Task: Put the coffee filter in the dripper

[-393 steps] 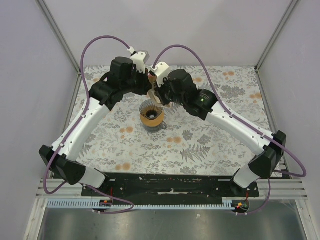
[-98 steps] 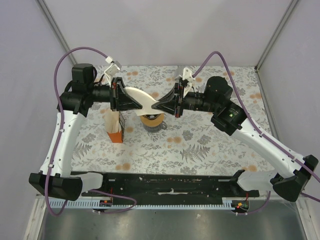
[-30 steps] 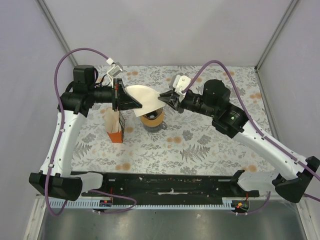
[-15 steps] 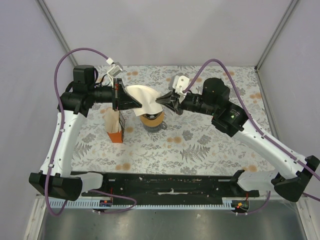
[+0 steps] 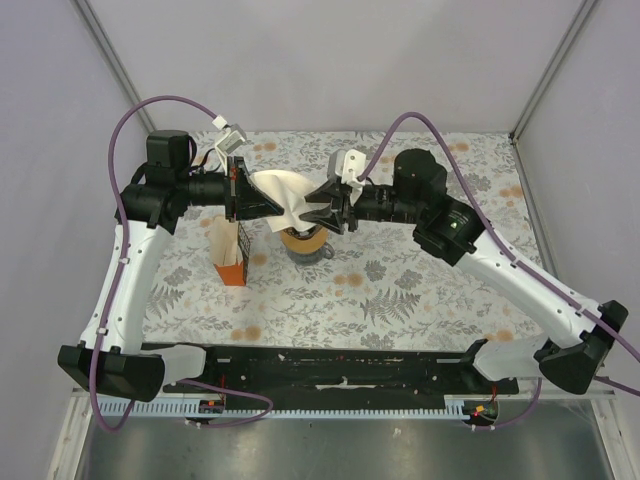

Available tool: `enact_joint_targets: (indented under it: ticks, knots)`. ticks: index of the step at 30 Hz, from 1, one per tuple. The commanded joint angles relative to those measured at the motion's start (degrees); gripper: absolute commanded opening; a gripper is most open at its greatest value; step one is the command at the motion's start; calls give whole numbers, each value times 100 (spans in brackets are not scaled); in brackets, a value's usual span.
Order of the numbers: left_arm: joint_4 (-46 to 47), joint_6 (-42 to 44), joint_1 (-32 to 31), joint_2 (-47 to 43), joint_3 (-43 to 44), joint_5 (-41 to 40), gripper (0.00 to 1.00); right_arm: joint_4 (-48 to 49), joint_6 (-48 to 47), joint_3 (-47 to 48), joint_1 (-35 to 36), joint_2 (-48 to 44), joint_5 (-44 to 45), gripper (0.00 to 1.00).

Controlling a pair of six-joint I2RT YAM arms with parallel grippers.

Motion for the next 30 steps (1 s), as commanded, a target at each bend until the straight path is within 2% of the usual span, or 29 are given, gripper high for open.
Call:
enact_joint_targets:
  ticks: [1, 4, 6, 14, 23, 26, 30]
  knots:
    - [31, 203, -28, -91, 28, -24, 2, 178, 188, 327, 4, 119, -137, 46]
    - [31, 203, -28, -108, 20, -24, 2, 204, 258, 380, -5, 181, -181, 47]
    - [31, 212, -28, -82, 19, -41, 2, 230, 311, 415, 4, 225, -286, 43]
    - [31, 264, -28, -47, 2, -349, 2, 152, 478, 582, -5, 348, -647, 1]
    - [-372, 695, -10, 76, 46, -841, 2, -16, 829, 538, -356, 304, -23, 0]
    - [-574, 827, 25, 129, 90, -1016, 2, 159, 1083, 547, -357, 488, -250, 0]
    - [-856, 1073, 78, 103, 213, -1762, 2, 573, 1576, 775, -348, 962, -743, 0]
